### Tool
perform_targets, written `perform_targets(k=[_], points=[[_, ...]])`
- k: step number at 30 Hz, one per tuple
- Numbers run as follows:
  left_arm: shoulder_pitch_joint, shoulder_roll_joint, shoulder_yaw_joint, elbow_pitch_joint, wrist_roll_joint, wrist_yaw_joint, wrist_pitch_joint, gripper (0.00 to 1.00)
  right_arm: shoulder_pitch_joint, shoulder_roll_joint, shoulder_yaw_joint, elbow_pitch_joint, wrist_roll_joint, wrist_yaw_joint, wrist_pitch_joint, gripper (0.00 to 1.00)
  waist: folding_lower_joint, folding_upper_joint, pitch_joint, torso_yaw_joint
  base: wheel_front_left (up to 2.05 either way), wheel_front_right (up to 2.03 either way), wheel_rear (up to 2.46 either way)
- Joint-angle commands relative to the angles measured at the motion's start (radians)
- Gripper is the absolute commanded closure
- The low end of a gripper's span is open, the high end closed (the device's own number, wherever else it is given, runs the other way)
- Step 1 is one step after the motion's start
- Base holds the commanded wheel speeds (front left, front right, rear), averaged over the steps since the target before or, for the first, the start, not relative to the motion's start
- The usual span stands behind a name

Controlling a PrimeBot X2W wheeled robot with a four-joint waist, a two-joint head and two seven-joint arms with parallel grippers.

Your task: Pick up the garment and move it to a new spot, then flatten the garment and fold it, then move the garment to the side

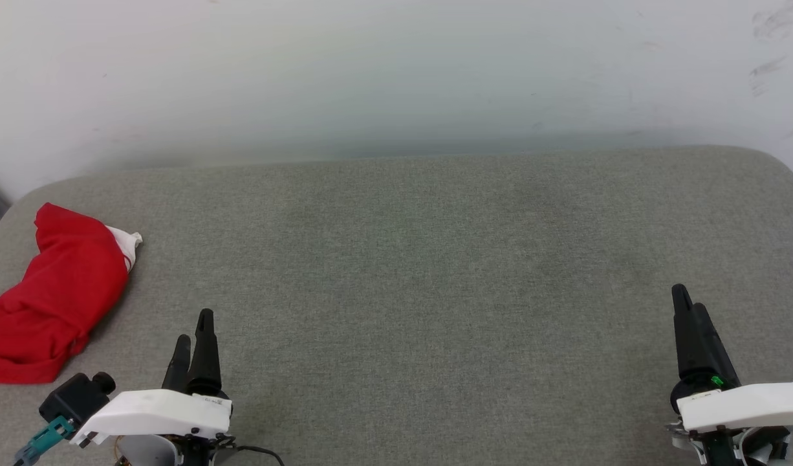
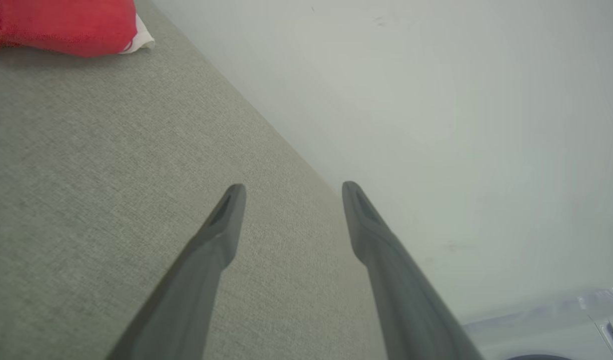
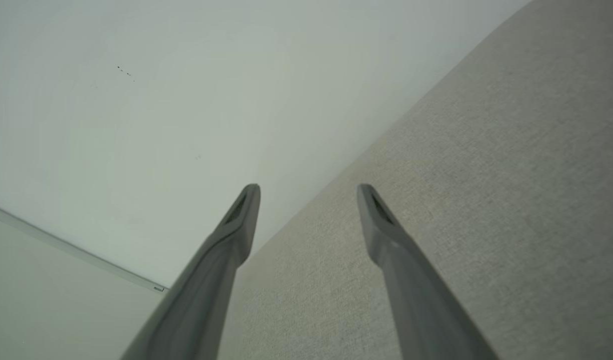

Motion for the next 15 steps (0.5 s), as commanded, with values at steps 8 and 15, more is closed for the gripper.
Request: perform_targets(k=[8, 15], points=[[0.010, 0.008, -0.016, -0.034, 0.145, 0.026, -0.032, 0.00, 0.010, -0.005, 0.017, -0.034, -0.156, 0.001, -0.032, 0.00, 0.0000, 0.0000, 0.000, 0.001, 0.00, 0.00, 0.00], [0.020, 0.020, -0.042, -0.053, 0.238, 0.022, -0.055, 0.00, 0.020, -0.005, 0.026, -0.051, -0.264, 0.001, -0.055, 0.00, 0.0000, 0.0000, 0.003, 0.004, 0.00, 0.00, 0.00]])
